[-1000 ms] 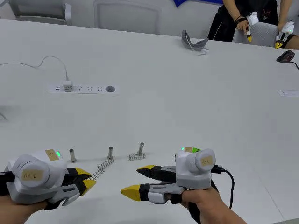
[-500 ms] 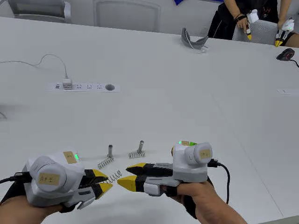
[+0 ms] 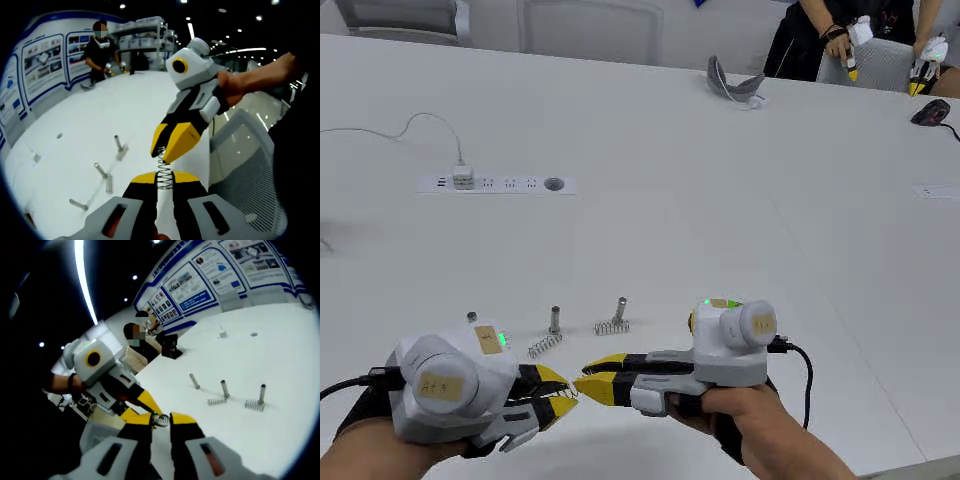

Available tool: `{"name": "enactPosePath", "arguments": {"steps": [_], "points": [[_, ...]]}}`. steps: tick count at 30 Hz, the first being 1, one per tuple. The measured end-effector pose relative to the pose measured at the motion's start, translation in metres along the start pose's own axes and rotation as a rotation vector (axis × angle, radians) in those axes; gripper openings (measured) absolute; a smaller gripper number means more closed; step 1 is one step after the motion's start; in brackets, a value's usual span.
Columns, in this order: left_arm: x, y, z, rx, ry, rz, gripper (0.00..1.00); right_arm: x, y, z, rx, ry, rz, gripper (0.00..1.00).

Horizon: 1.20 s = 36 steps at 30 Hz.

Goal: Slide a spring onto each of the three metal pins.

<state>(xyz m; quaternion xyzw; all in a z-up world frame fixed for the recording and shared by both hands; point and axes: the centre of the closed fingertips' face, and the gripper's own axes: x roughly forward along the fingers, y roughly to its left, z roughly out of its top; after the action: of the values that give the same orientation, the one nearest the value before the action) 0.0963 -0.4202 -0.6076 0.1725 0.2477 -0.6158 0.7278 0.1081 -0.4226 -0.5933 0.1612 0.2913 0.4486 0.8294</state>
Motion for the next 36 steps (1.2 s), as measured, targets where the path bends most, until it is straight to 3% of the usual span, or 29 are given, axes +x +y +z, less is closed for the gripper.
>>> {"name": "enactPosePath", "arguments": {"steps": [6,14,22,25,35,36], "points": [[0.003,0.002,0.003,0.005,-0.001,-0.008,0.10,-0.003,0.002,0.006,-0.025,0.019,0.023,0.13],[0.005,0.004,0.014,-0.003,-0.036,-0.018,0.10,-0.006,0.008,0.017,-0.130,0.104,0.067,0.12],[0.007,0.005,0.023,0.001,-0.072,-0.024,0.09,-0.006,0.012,0.022,-0.311,0.265,0.105,0.12],[0.006,0.005,0.026,0.003,-0.087,-0.029,0.09,-0.005,0.014,0.020,-0.405,0.353,0.122,0.12],[0.002,0.004,0.029,0.019,-0.099,-0.035,0.09,-0.002,0.017,0.011,-0.631,0.565,0.170,0.12],[0.002,0.004,0.028,0.026,-0.094,-0.037,0.09,-0.002,0.018,0.011,-0.638,0.569,0.176,0.12]]}}
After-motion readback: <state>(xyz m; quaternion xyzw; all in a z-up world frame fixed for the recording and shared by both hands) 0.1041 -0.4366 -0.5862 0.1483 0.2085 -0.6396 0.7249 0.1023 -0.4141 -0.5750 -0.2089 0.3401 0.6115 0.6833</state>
